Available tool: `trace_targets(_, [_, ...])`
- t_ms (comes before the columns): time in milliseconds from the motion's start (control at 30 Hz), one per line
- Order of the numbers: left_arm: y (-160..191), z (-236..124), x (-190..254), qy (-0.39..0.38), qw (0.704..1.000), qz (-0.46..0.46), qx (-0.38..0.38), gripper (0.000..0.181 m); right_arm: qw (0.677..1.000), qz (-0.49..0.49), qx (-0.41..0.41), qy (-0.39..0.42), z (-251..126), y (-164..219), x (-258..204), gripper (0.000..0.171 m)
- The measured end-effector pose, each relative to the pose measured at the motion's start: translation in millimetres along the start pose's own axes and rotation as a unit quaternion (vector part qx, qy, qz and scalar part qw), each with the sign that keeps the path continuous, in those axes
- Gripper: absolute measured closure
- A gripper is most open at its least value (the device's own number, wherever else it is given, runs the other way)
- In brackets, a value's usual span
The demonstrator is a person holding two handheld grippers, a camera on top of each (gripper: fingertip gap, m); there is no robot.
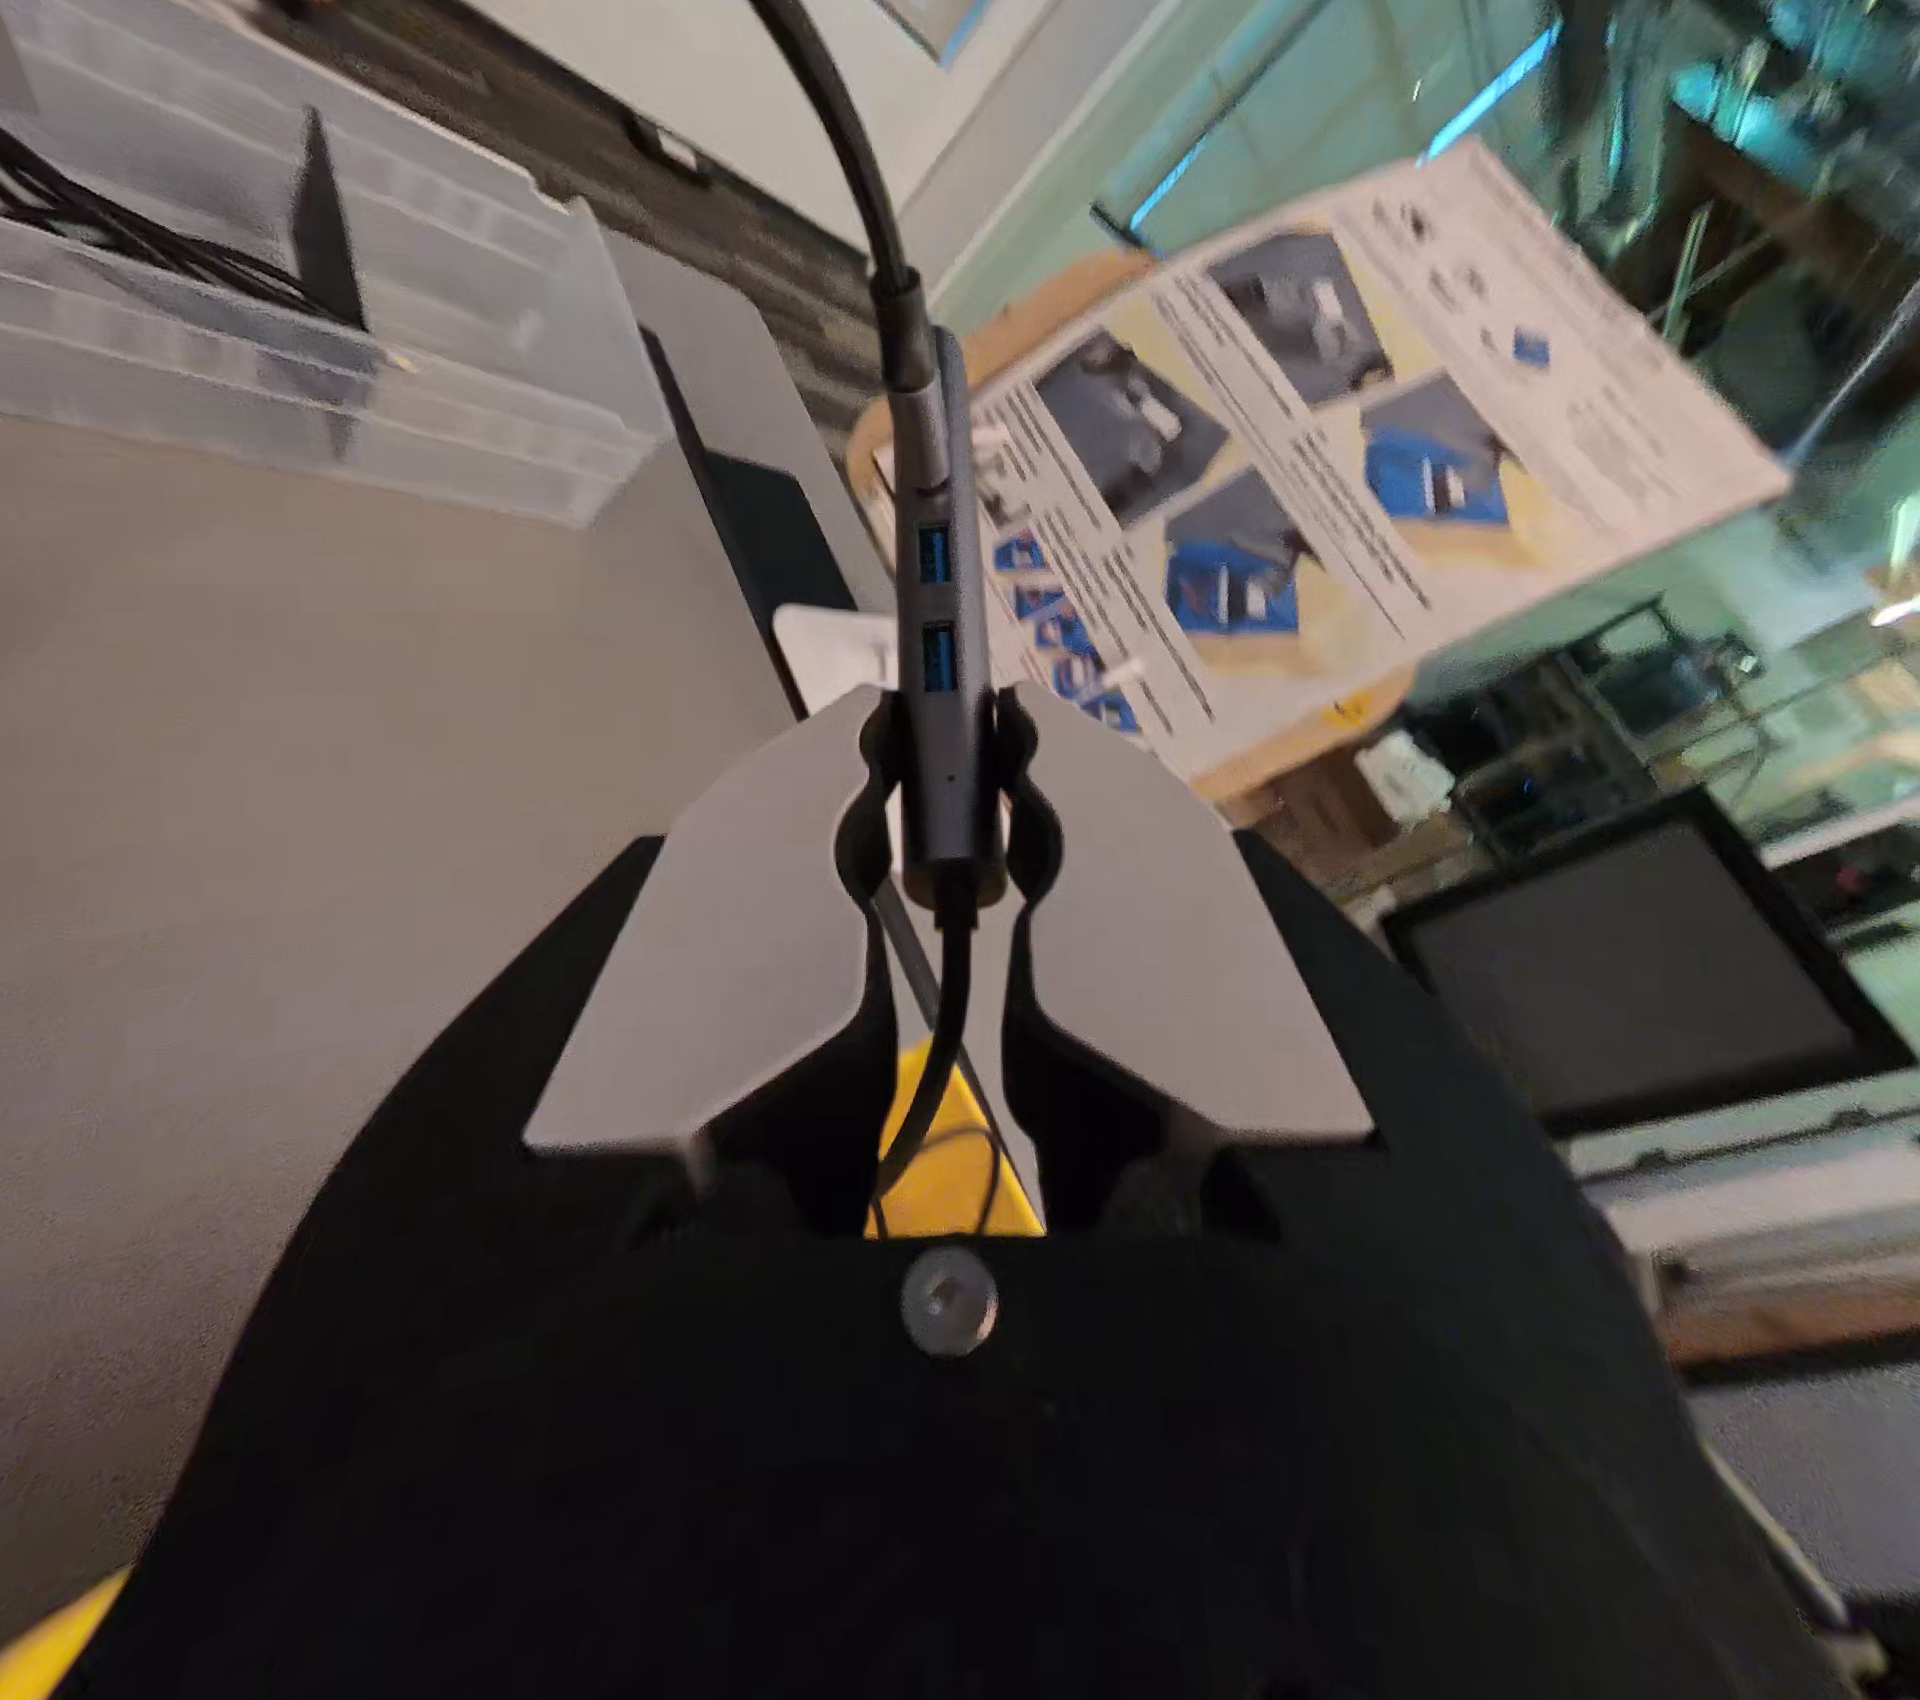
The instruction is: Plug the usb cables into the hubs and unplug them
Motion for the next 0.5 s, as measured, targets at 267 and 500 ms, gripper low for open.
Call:
trace_targets(267, [12.0, 17.6, 10.0, 0.031, 0.998, 0.003, -0.048, 0.169, 0.950, 0.171, -0.250, -0.075, 12.3, 153.9, 52.9, 0.153])
trace_targets(500, [23.4, 28.2, 14.3, 0.052, 0.997, -0.011, -0.060, 0.170, 0.842, 0.270, -0.415, -0.216, -9.9, 249.9, 5.6, 0.153])
Point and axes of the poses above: each gripper's, where its closed fingertips meet, z out along the fingers, y out of its underside, x = y × z across the jaws, the point moved 2 cm from there along -z, back along the fingers, and after that the axes turned 14 degrees about y, right-handed, at the moved point
